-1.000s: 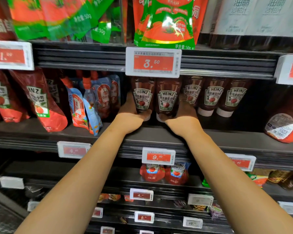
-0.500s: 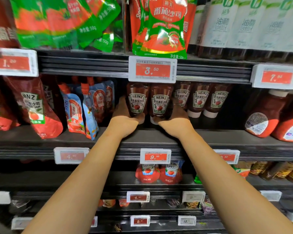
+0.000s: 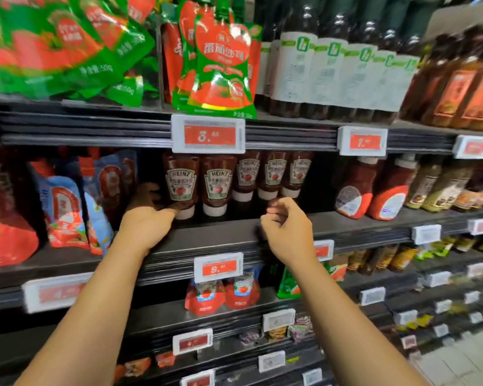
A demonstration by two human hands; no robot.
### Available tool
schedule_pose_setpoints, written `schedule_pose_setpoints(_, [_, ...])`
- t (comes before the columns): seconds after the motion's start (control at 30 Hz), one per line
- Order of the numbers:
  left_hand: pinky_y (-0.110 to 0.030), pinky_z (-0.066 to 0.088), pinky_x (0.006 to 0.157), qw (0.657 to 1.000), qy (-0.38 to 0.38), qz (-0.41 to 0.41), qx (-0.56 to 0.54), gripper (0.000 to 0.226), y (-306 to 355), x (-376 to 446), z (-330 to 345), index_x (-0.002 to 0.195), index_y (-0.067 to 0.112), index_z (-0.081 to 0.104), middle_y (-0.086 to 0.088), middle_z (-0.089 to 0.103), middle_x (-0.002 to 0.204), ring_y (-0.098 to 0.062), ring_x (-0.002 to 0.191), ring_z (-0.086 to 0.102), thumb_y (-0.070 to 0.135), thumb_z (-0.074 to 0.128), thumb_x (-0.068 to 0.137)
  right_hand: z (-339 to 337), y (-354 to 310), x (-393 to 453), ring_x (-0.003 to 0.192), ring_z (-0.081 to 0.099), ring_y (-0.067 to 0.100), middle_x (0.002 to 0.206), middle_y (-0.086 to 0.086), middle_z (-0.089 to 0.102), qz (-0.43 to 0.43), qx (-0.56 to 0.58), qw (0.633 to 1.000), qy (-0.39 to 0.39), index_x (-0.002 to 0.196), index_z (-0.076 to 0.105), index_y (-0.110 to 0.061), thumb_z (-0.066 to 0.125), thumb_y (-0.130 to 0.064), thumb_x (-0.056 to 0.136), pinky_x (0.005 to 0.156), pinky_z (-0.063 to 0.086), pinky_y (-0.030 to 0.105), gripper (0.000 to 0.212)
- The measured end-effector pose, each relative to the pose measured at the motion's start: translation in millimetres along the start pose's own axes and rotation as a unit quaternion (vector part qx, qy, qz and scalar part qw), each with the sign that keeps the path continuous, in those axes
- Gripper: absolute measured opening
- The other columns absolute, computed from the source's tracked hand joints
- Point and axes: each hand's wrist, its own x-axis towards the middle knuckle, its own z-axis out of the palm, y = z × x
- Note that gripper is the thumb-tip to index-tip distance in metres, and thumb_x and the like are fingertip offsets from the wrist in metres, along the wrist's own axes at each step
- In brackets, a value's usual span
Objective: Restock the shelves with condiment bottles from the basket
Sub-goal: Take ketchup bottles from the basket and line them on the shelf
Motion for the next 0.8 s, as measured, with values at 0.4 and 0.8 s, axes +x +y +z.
schedule_pose_setpoints(0.4, [0.001,0.041,0.079,0.98,0.094,0.146,0.099,0.027,17,-117,-24,0.102,0.025,0.064,0.004,0.068,0.093,0.019,0.08,0.059,0.005,0.073,0.086,-65,65,-72,0.079,0.06,0.0,0.097,-0.006,0.068,-0.054,0.133,0.985,-0.095,0.099,0.065,-0.027,0.067,-0.003,0.092,0.064,0.048,0.014,0.025])
schedule_pose_setpoints(0.8, [-0.027,0.05,0.08,0.958,-0.05,-0.277,0.058,0.018,-193,-305,16,0.101,0.016,0.065,-0.009,0.066,0.099,-0.017,0.092,0.061,0.001,0.067,0.091,-9,271,-199,0.07,0.053,0.011,0.078,0.001,0.06,0.138,0.018,0.93,-0.34,0.087,0.062,-0.016,0.067,0.006,0.086,0.076,0.048,0.029,0.022])
